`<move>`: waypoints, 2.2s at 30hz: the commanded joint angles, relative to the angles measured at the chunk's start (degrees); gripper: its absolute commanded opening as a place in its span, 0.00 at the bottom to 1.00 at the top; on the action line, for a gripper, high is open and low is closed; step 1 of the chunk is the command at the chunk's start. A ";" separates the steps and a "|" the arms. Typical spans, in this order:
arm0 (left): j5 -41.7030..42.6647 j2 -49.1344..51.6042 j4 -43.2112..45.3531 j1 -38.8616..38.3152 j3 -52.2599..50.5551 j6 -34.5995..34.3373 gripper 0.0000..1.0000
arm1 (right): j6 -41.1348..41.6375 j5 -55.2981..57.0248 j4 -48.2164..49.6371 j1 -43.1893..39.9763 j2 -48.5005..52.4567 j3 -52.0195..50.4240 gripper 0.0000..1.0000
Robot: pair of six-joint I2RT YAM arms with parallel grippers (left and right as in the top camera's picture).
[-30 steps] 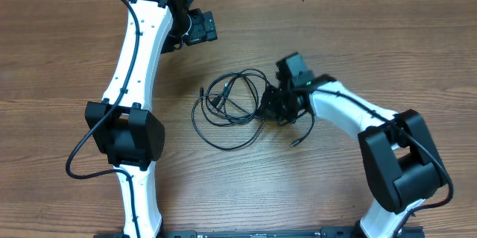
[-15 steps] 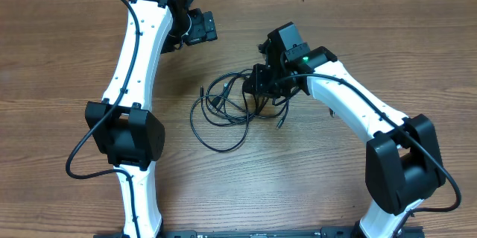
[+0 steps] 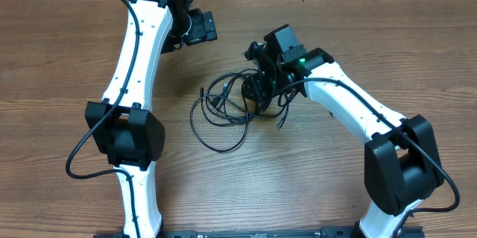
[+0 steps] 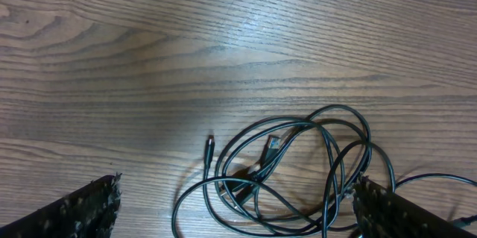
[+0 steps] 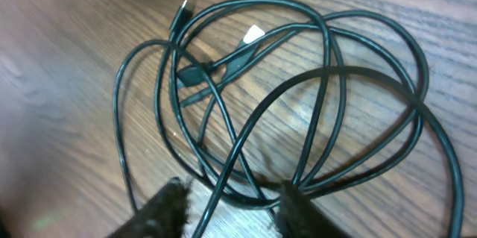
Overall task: Untangle cables
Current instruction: 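Press the right gripper into the cable pile and grasp strands, then lift the cables with the right gripper and pull them up-right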
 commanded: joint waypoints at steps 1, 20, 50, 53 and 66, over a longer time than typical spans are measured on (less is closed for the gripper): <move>-0.59 0.50 0.02 -0.02 1.07 -0.37 0.99 | -3.17 2.10 0.22 1.14 -0.57 0.24 0.44; -0.59 0.50 0.02 0.00 1.07 -0.35 0.99 | -6.71 9.14 5.97 7.10 8.13 0.00 0.39; -0.59 0.50 0.02 0.00 1.07 -0.35 0.99 | -15.82 9.20 7.63 7.72 12.52 -0.02 0.27; -0.57 0.50 0.04 0.00 1.07 -0.37 1.00 | -15.82 9.20 7.63 7.69 12.52 -0.02 0.22; -0.59 0.50 0.02 0.00 1.07 -0.37 1.00 | -12.74 9.11 0.33 7.67 6.91 6.71 0.04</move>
